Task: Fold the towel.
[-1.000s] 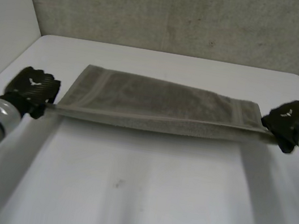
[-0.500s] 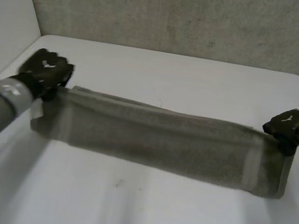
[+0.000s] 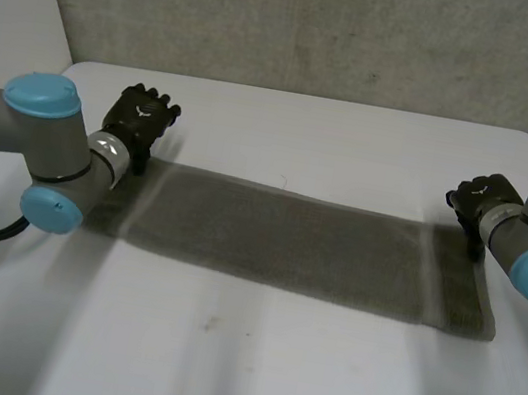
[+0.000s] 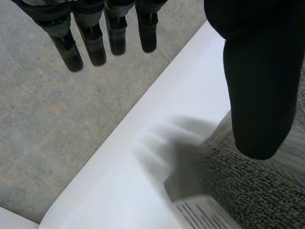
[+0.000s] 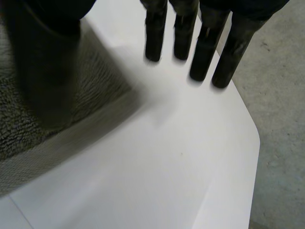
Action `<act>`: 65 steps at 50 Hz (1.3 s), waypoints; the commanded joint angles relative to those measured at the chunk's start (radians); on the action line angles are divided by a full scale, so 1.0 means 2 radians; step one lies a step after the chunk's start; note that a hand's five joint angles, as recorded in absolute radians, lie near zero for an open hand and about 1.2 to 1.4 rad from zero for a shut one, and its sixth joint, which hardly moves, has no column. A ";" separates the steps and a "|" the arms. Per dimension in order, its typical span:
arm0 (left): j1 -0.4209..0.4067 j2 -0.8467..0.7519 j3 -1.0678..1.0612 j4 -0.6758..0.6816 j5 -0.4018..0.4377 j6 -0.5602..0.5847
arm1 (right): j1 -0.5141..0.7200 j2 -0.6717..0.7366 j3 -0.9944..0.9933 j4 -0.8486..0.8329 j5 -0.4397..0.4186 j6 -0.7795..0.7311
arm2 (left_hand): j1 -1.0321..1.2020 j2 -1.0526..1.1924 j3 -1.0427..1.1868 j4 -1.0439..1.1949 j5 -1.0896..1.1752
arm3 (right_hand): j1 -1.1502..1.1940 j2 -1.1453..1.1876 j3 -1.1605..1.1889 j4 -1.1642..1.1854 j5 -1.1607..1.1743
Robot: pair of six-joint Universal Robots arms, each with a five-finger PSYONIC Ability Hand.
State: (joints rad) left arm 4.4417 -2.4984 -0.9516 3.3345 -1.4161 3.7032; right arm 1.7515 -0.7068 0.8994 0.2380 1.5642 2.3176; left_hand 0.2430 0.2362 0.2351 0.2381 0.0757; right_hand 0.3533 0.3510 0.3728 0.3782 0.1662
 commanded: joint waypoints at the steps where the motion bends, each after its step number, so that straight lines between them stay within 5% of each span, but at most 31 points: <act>1: 0.000 0.017 -0.006 0.001 0.000 -0.006 | 0.001 -0.028 0.021 0.004 0.012 0.022 | -0.032 -0.029 -0.028 -0.030 -0.036 | -0.089 -0.088 -0.099 -0.102 -0.083; 7: 0.001 0.085 -0.053 -0.001 0.000 -0.034 | -0.004 -0.124 0.103 -0.018 0.000 0.100 | -0.032 -0.029 -0.028 -0.030 -0.036 | -0.089 -0.088 -0.099 -0.102 -0.083; 15: 0.007 0.212 -0.181 0.013 0.002 -0.129 | -0.006 -0.236 0.237 -0.032 -0.041 0.113 | -0.032 -0.029 -0.028 -0.030 -0.036 | -0.089 -0.088 -0.099 -0.102 -0.083; 22: 0.010 0.297 -0.289 0.065 0.002 -0.228 | -0.005 -0.264 0.327 -0.032 -0.046 0.108 | -0.032 -0.029 -0.028 -0.030 -0.036 | -0.089 -0.088 -0.099 -0.102 -0.083; 31: 0.010 0.310 -0.338 0.111 0.001 -0.253 | -0.006 -0.278 0.458 -0.156 -0.060 0.104 | -0.032 -0.029 -0.028 -0.030 -0.036 | 0.015 0.016 0.005 0.003 0.021; 41: 0.010 0.310 -0.344 0.114 0.000 -0.256 | -0.011 -0.218 0.455 -0.200 -0.053 0.090 | -0.032 -0.029 -0.028 -0.030 -0.036 | 0.170 0.171 0.160 0.157 0.176; 46: 0.010 0.310 -0.349 0.115 0.002 -0.256 | -0.039 -0.201 0.446 -0.210 -0.052 0.045 | -0.032 -0.029 -0.028 -0.030 -0.036 | 0.492 0.493 0.482 0.479 0.498; 59: 0.010 0.311 -0.353 0.116 0.000 -0.257 | -0.130 -0.243 0.405 -0.210 0.013 -0.061 | -0.032 -0.029 -0.028 -0.030 -0.036 | 0.521 0.523 0.512 0.509 0.528; 65: 0.010 0.322 -0.360 0.116 0.001 -0.257 | -0.105 -0.259 0.332 -0.212 0.026 -0.109 | -0.032 -0.029 -0.028 -0.030 -0.036 | 0.521 0.523 0.512 0.509 0.528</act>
State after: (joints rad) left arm 4.4620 -1.8742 -1.6617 3.5665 -1.4148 3.1891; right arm 1.4993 -1.1917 1.6851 -0.1845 1.5888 2.1750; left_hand 0.1796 0.1698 0.1699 0.1693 0.0307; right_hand 1.3005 1.3124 1.3304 1.3348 1.1559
